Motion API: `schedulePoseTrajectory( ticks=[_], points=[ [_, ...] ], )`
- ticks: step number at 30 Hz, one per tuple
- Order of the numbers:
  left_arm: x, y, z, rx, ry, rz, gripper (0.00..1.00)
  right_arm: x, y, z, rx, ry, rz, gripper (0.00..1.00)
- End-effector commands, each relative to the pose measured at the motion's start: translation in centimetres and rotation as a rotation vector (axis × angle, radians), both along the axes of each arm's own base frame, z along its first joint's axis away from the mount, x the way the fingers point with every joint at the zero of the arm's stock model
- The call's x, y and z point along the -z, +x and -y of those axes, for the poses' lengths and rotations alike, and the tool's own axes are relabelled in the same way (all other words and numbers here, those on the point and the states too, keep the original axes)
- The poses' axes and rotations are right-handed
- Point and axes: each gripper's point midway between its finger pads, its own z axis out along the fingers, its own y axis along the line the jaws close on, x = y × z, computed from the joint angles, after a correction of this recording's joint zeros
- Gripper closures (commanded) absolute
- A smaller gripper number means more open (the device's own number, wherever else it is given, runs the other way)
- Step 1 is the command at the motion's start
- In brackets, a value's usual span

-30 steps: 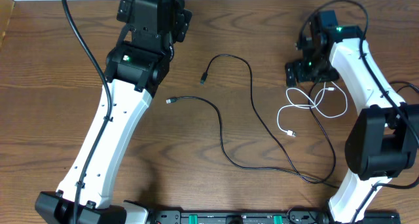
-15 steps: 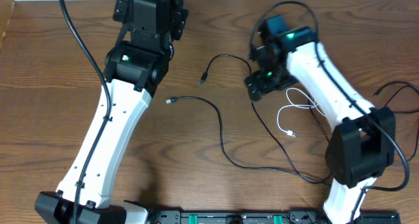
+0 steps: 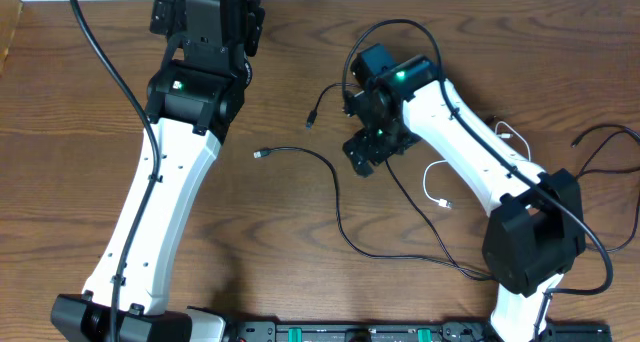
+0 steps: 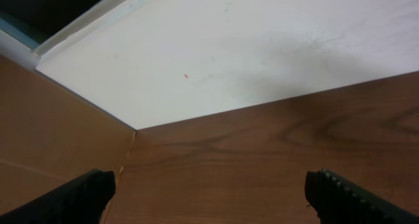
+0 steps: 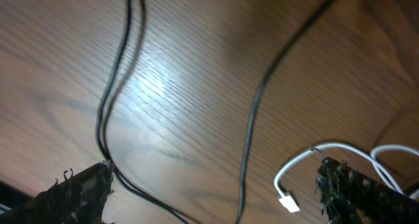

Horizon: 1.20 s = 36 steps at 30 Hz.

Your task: Untangle cables

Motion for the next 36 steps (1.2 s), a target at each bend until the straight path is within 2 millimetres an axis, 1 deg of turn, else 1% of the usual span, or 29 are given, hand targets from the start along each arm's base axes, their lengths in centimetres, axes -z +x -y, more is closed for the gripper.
schedulePoseTrajectory(
  ticks=[1, 4, 8, 12, 14, 17, 19, 22, 26, 29, 34, 36],
  points=[
    [-0.4, -0.2, -0.5, -0.024, 0.0, 0.008, 0.02, -0.3, -0.5, -2.3, -0.051, 0.08, -0.01, 0.02],
    [-0.4, -0.3, -0.5, -0.024, 0.0, 0.007, 0.02, -0.3, -0.5, -2.8, -0.051, 0.088, -0.002, 0.01],
    [-0.4, -0.2, -0.5, -0.024, 0.0, 0.008, 0.02, -0.2, -1.0, -3.4, -0.066, 0.097, -0.014, 0.01],
    [-0.4, -0.3, -0.5, -0.024, 0.0, 0.007, 0.02, 0.0, -1.6, -4.0, -0.058, 0.093, -0.021, 0.02],
    [-0.4, -0.3, -0.5, -0.024, 0.0, 0.007, 0.02, 0.1, -1.6, -4.4, -0.058, 0.094, -0.01, 0.04],
    [-0.4, -0.3, -0.5, -0.023, 0.0, 0.007, 0.02, 0.5, -1.0, -5.0, -0.033, 0.084, 0.033, 0.04],
    [-0.4, -0.2, -0.5, -0.023, 0.0, 0.008, 0.02, 1.1, -0.7, -5.4, -0.023, 0.071, 0.066, 0.03],
    [-0.4, -0.3, -0.3, -0.019, 0.0, 0.008, 0.02, 2.4, -0.4, -5.4, 0.0, 0.043, 0.089, 0.03],
    [-0.4, -0.3, 0.1, -0.011, 0.0, 0.008, 0.02, 4.7, -0.6, -5.3, 0.018, 0.037, 0.074, 0.05],
    [-0.4, -0.3, 0.1, -0.01, 0.0, 0.008, 0.02, 5.9, -0.8, -5.2, 0.018, 0.037, 0.074, 0.04],
    [-0.4, -0.3, 0.2, -0.009, 0.0, 0.006, 0.02, 7.1, -1.1, -5.2, 0.038, 0.051, 0.069, 0.04],
    [-0.4, -0.3, 0.4, -0.005, 0.001, 0.004, 0.02, 7.4, -1.6, -5.7, 0.034, 0.075, 0.054, 0.04]
  ],
)
